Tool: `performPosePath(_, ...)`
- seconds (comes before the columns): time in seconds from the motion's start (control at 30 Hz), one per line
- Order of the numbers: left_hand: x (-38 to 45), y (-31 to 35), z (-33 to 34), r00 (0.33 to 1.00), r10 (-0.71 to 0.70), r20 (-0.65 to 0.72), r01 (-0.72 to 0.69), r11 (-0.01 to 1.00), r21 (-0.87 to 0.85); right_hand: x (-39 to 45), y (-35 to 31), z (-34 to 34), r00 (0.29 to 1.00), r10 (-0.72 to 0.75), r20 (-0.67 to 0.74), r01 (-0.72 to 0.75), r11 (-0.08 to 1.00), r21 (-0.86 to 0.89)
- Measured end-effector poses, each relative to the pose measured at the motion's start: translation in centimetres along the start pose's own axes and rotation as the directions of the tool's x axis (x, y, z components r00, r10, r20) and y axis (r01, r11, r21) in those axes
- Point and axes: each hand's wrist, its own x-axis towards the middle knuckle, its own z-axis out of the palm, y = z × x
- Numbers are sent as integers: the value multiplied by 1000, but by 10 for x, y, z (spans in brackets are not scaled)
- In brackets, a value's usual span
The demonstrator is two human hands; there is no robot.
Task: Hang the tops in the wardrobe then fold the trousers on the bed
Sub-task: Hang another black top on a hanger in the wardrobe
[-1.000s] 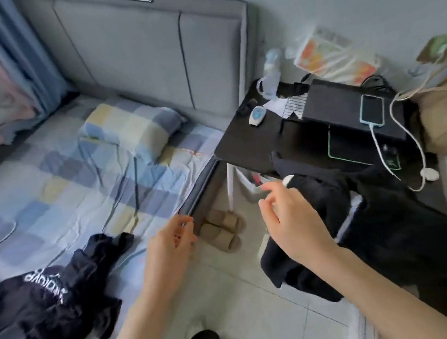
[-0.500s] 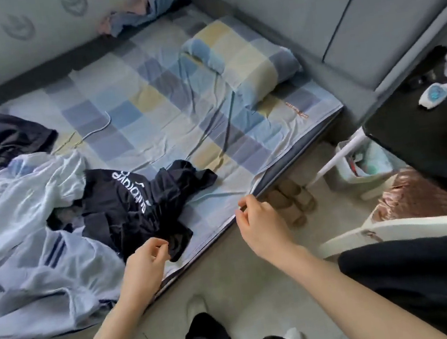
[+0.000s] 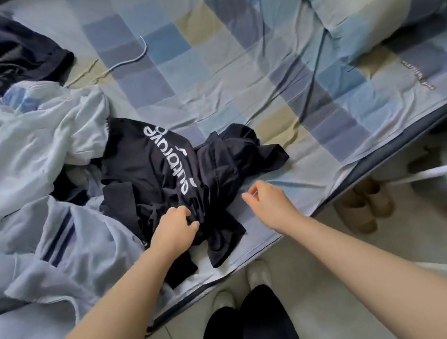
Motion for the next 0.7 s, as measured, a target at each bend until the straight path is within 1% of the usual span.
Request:
performPosePath(0.1, 37, 13, 22, 998, 50, -24, -51, 998, -32, 66, 2, 18, 999, 43, -5, -43, 999, 19)
performPosePath(0.17, 60, 24, 36, 983, 128, -129, -129, 992, 3, 109, 5, 25, 996, 88, -27, -88, 996, -3)
performPosePath(0.23, 85, 35, 45, 932, 257, -256, -221, 962, 162, 142, 12, 23, 991, 106, -88, -116, 986, -123)
performPosePath(0.27, 95, 40, 48, 908, 313, -278, -246, 936, 253, 155, 17, 21, 989, 85, -121, -109, 972, -209)
performPosePath(0.3, 111, 47, 55, 892, 352, -283, -255, 910, 327, 174, 24, 21, 989, 50, -137, -88, 953, -290)
performPosePath(0.33, 125, 52, 61, 888, 379, -261, -263, 883, 388, 188, 30, 20, 992, 24, -125, -67, 935, -348)
performPosePath(0.4, 144, 57, 66, 887, 418, -197, -283, 827, 485, 203, 39, 21, 999, -4, -40, -14, 903, -429)
performPosePath(0.47, 160, 57, 71, 868, 451, -206, -290, 799, 527, 215, 51, 25, 1000, -18, -2, 14, 855, -519)
performPosePath(0.53, 169, 49, 68, 830, 475, -294, -302, 825, 478, 216, 61, 29, 998, -56, -21, 36, 843, -537)
performPosePath(0.57, 171, 40, 66, 832, 454, -319, -320, 862, 394, 212, 65, 30, 997, -76, -25, 54, 869, -493)
performPosePath(0.63, 168, 27, 59, 867, 358, -345, -339, 933, 118, 197, 70, 27, 995, -86, -41, 68, 944, -322)
performPosePath(0.67, 162, 23, 54, 881, 288, -376, -320, 947, -24, 187, 70, 23, 995, -78, -69, 62, 976, -210)
performPosePath(0.7, 153, 19, 49, 880, 199, -431, -290, 944, -158, 175, 71, 17, 994, -41, -101, 33, 996, -79)
